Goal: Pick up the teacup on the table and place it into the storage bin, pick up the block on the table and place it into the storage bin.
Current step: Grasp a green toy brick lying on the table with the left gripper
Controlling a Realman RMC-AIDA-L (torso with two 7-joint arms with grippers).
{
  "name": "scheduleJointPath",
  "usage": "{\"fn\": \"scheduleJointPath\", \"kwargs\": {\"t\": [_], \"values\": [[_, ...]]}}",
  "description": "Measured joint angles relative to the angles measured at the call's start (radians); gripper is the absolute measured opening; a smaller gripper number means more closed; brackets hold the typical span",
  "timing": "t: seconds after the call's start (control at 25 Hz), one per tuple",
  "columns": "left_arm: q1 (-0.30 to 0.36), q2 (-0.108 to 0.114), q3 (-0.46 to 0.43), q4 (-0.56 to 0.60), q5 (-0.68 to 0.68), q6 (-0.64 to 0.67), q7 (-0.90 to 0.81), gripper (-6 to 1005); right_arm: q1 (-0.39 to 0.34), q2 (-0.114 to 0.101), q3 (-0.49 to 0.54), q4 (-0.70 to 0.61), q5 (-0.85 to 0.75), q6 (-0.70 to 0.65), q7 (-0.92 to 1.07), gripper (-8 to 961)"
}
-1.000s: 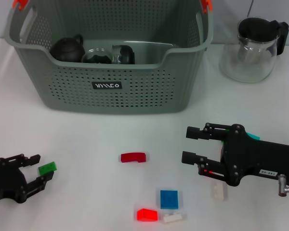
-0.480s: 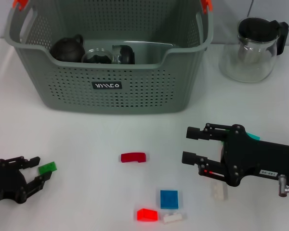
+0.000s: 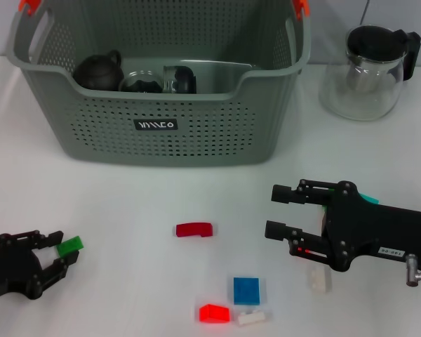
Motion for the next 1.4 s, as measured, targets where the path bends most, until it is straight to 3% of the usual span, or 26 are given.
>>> {"fn": "scheduleJointPath", "kwargs": {"t": [0.32,1.4], "values": [[0.006,-0.001,-0.006,0.008,0.016,0.051,-0.001,411,0.001,0.000,0.000,0.000,0.000,0.000,0.000,564],[-0.001,-0.004,-0.009,-0.002,0.016,-0.008,-0.002,410,0.000,0.000,0.001,0.000,0.000,-0.003,0.000,564]]}}
